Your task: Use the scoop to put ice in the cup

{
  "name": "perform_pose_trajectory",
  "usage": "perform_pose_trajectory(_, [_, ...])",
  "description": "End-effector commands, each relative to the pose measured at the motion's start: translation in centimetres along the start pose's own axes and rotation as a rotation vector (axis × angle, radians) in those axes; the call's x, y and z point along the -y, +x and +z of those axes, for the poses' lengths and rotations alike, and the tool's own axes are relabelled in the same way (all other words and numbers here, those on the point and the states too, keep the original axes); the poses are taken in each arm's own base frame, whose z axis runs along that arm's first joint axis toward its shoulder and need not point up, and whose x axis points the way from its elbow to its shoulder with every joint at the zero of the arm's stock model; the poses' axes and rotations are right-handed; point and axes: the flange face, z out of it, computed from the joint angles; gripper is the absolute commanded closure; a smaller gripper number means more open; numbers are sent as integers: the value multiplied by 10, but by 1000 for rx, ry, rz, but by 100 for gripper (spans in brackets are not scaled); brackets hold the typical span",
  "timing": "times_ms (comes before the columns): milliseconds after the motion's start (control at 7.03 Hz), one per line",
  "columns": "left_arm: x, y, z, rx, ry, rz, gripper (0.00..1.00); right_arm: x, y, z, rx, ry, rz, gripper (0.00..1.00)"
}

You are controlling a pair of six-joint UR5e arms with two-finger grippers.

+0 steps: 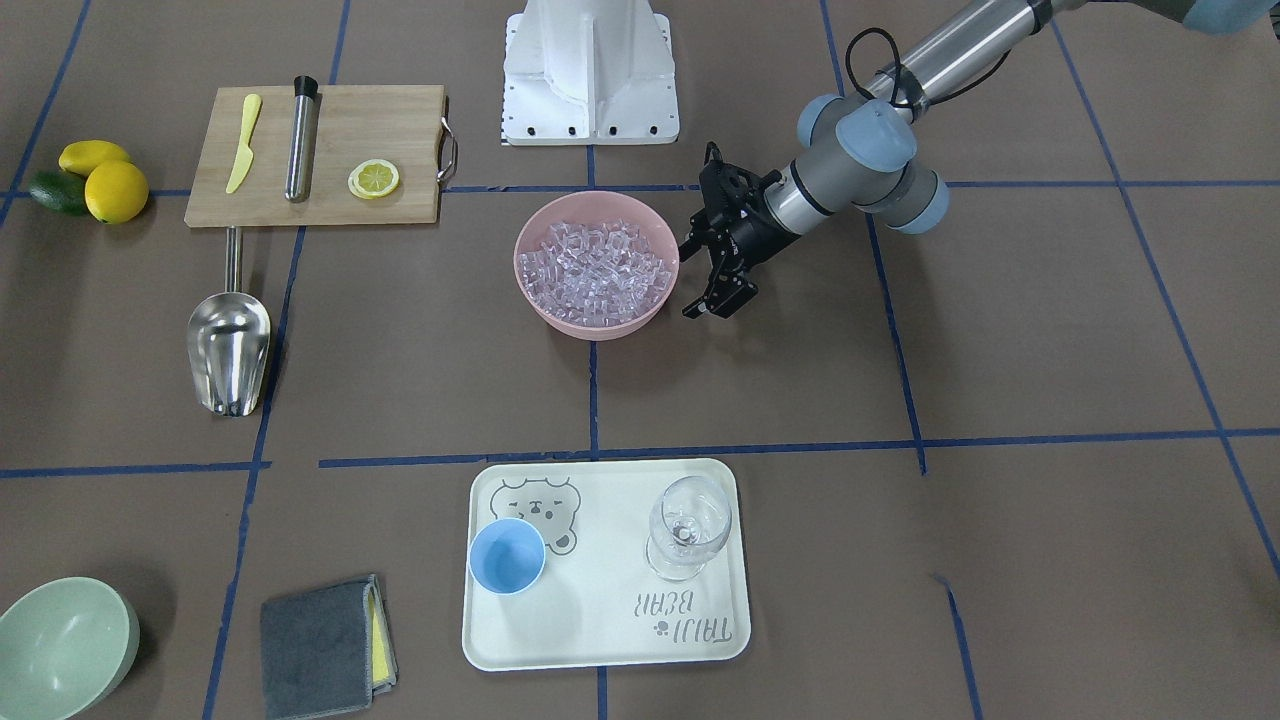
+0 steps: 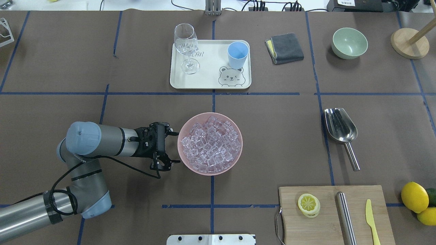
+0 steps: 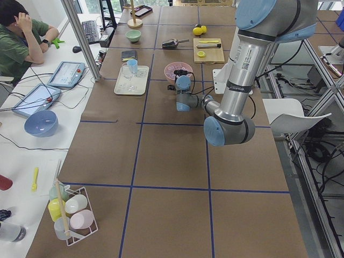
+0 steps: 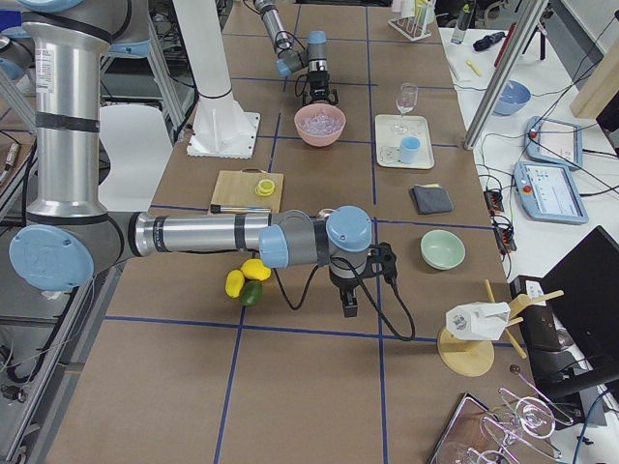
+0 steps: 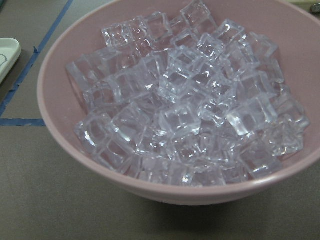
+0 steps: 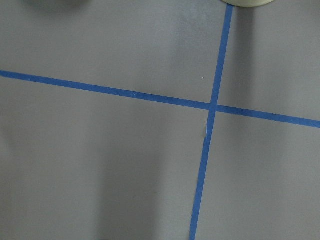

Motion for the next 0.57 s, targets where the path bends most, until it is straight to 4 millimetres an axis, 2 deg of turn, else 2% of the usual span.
perform_pose_trajectory(0, [17, 0, 5, 2, 27, 14, 0, 0, 0, 0, 1, 1, 0, 0])
perform_pose_trajectory(427, [17, 0, 5, 2, 26, 9, 0, 2, -7, -5, 4, 11, -10, 0])
